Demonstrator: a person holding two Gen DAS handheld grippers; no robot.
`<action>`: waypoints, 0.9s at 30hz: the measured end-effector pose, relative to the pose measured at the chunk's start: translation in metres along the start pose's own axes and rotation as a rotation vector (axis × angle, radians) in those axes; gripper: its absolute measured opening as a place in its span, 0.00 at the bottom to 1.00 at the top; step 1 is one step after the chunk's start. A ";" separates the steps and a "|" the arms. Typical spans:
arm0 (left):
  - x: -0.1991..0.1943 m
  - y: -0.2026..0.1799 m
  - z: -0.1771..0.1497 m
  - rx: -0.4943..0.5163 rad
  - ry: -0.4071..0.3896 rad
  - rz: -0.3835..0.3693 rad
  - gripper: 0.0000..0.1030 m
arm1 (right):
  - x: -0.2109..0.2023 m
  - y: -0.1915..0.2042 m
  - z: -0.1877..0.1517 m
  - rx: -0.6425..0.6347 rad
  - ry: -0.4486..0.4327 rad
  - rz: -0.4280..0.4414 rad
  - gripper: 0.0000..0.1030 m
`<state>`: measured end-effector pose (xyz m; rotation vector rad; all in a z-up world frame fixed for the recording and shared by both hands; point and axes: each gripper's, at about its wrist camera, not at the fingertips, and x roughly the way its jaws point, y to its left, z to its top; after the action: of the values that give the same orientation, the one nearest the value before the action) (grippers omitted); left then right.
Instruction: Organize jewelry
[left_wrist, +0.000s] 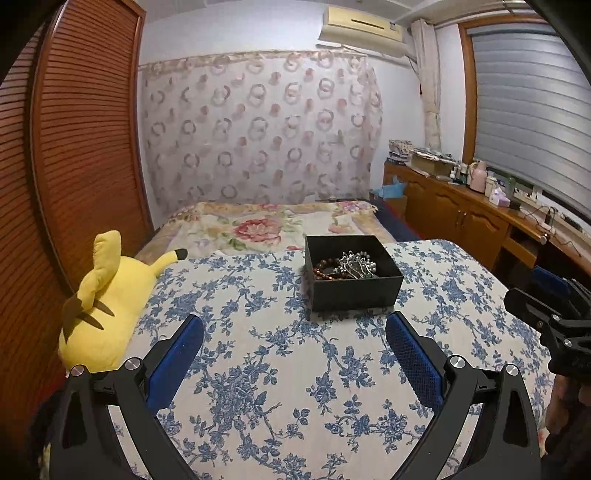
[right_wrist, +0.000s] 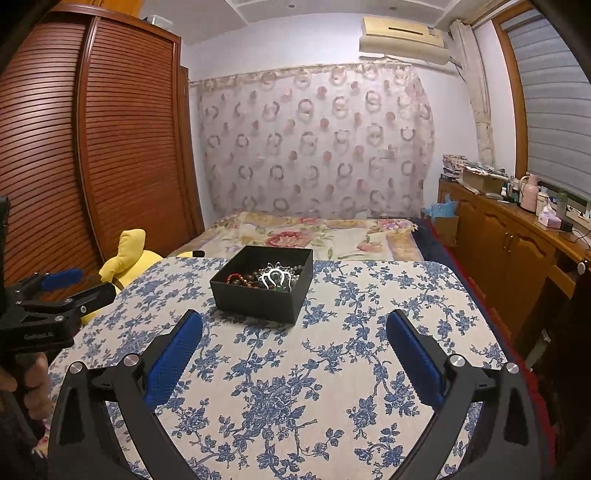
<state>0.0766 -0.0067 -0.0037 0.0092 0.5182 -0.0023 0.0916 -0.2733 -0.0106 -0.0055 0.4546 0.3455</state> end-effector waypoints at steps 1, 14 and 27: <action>-0.001 0.000 -0.001 0.001 -0.001 0.002 0.93 | 0.000 0.000 0.000 0.000 0.000 0.003 0.97; 0.000 0.000 -0.004 -0.004 0.008 -0.006 0.93 | 0.003 0.001 -0.001 0.001 -0.001 -0.001 0.97; 0.001 -0.001 -0.005 -0.003 0.004 -0.012 0.93 | 0.002 -0.002 -0.002 0.004 -0.004 -0.009 0.97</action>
<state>0.0754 -0.0082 -0.0087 0.0036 0.5218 -0.0138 0.0934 -0.2750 -0.0139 -0.0027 0.4508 0.3352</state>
